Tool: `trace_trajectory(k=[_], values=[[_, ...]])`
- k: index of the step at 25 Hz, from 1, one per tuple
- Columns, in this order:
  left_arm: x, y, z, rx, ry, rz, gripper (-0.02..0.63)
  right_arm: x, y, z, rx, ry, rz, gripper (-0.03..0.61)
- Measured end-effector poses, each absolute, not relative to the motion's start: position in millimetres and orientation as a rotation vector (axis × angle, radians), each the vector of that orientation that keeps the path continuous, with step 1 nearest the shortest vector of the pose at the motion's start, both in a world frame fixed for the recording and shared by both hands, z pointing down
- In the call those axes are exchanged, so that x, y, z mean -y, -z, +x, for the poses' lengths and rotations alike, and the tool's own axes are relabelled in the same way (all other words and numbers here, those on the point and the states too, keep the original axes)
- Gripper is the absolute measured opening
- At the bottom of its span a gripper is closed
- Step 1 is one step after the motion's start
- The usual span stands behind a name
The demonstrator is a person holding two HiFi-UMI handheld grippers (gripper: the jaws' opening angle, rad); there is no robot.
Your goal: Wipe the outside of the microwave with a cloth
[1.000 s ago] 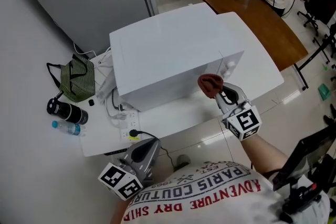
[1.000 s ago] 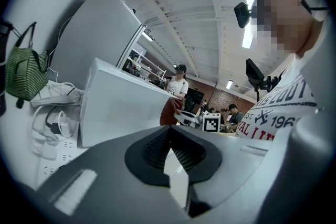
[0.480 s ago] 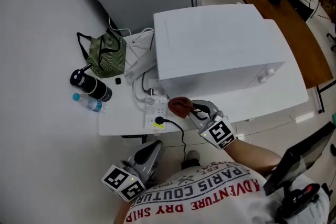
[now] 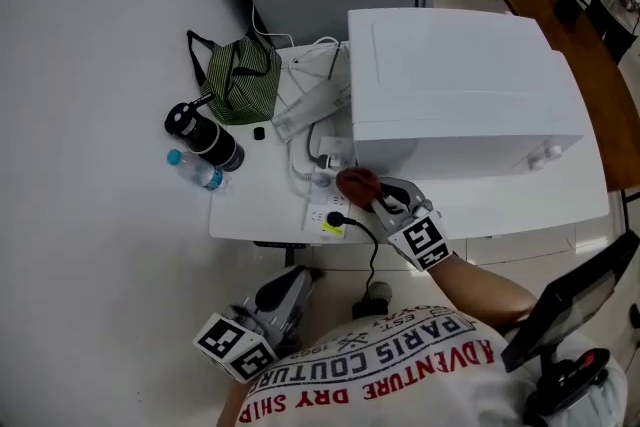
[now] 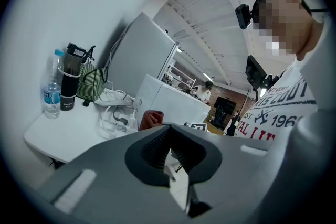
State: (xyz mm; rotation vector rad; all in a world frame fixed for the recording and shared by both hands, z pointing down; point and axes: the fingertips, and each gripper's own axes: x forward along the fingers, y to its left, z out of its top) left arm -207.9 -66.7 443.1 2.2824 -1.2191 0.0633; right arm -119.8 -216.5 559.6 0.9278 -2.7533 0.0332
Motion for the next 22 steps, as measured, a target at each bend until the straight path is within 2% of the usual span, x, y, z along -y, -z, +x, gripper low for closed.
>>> trace_trajectory(k=[10,22], values=[[89.3,-445.8,-162.8,1.067,-0.100,2.357,0.006,232.5,-564.4,-45.4,2.656,-0.094,1.146,0.044],[127.2,-444.9,-58.3,0.713,-0.175,2.514,0.006,238.1,-563.9,132.3,2.411,-0.192,1.607,0.044]])
